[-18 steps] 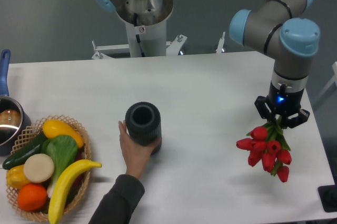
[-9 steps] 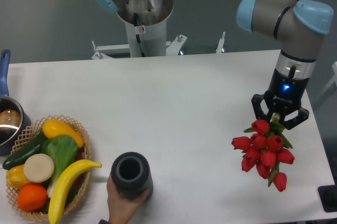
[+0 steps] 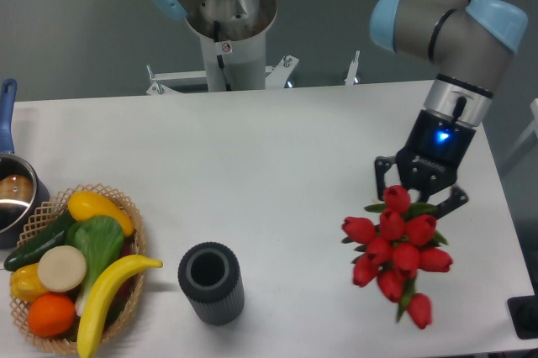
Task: Insert the flowers into the vase
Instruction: 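Carry the red tulips toward the dark grey vase and over its opening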
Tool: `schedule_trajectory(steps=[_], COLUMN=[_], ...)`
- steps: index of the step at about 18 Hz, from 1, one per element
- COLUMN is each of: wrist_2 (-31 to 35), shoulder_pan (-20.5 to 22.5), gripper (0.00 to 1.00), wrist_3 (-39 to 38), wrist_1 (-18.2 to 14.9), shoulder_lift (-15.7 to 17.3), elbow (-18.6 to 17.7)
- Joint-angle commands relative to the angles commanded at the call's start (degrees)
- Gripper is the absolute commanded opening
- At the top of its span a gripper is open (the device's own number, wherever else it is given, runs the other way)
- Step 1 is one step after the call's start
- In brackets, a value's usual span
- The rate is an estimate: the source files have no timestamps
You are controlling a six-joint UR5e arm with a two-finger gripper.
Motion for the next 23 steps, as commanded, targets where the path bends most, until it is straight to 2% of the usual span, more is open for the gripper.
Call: schedule_trajectory(steps=[5, 13, 20, 23], wrist_2=[-12.38, -32.33, -39.55, -40.35], shoulder_pan=[-0.98, -1.86, -4.23, -5.72], gripper=[0.00, 0.00, 0.00, 0.00], wrist_3=[-3.35, -3.18, -2.91, -3.00], wrist_1=[4.48, 4.66, 4.75, 4.66], shoulder_lift=[-0.44, -2.46, -4.57, -5.18], elbow=[-0.09, 0.09, 0.97, 2.11])
